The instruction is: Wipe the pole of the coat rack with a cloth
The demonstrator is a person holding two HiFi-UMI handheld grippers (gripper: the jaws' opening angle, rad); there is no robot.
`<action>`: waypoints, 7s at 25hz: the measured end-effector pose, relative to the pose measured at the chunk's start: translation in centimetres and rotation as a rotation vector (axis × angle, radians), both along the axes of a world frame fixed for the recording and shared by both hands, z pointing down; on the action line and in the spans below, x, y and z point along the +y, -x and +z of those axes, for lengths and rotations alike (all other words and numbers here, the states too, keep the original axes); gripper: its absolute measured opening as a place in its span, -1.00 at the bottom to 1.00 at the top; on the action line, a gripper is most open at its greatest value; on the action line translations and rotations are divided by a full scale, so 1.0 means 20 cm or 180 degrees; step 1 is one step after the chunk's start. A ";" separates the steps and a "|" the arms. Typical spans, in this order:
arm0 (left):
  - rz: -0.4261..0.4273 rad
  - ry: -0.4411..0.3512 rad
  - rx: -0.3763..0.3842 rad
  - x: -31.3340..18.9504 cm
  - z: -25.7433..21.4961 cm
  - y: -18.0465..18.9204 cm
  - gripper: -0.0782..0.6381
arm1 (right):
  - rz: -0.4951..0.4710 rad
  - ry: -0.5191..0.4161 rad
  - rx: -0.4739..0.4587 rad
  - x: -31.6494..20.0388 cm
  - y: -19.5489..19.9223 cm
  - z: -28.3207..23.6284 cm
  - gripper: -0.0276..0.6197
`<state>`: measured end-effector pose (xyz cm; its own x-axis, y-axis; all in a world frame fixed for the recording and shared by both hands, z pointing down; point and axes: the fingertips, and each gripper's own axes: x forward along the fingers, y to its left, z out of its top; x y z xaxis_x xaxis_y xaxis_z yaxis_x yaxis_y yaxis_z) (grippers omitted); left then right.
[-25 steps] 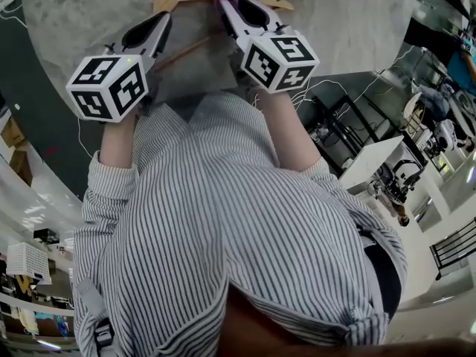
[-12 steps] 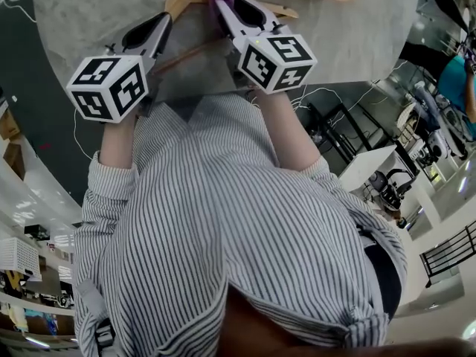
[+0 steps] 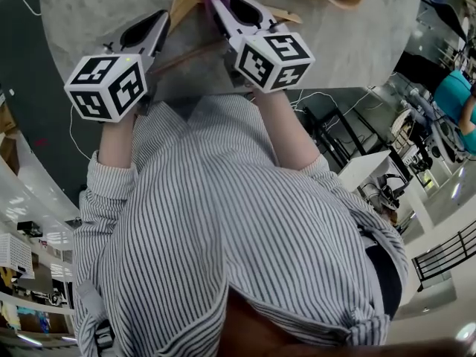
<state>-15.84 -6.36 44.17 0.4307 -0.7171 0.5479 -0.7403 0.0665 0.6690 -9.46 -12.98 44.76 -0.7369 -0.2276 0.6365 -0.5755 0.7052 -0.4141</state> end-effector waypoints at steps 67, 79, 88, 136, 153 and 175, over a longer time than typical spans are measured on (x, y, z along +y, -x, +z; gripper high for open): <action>-0.1017 0.0227 -0.0164 0.66 0.15 0.13 -0.75 | -0.0998 0.0070 0.0001 0.54 0.19 0.09 -0.66; -0.1172 0.0325 -0.0124 0.75 0.20 0.16 -0.75 | -0.1204 0.0184 -0.0056 0.63 0.25 0.10 -0.66; -0.1265 0.0331 -0.0036 0.80 0.19 0.14 -0.75 | -0.1357 0.0307 -0.0128 0.74 0.28 0.10 -0.66; -0.1287 0.0354 -0.0150 0.92 0.07 0.08 -0.75 | -0.1738 0.1583 -0.0787 1.14 0.35 -0.07 -0.66; -0.0546 0.0508 -0.0220 0.69 0.09 -0.08 -0.75 | -0.1227 0.1689 -0.0701 0.94 0.14 0.04 -0.66; 0.0260 0.0397 -0.0188 0.41 0.06 -0.28 -0.75 | -0.0445 0.1456 -0.0687 0.72 -0.07 0.08 -0.66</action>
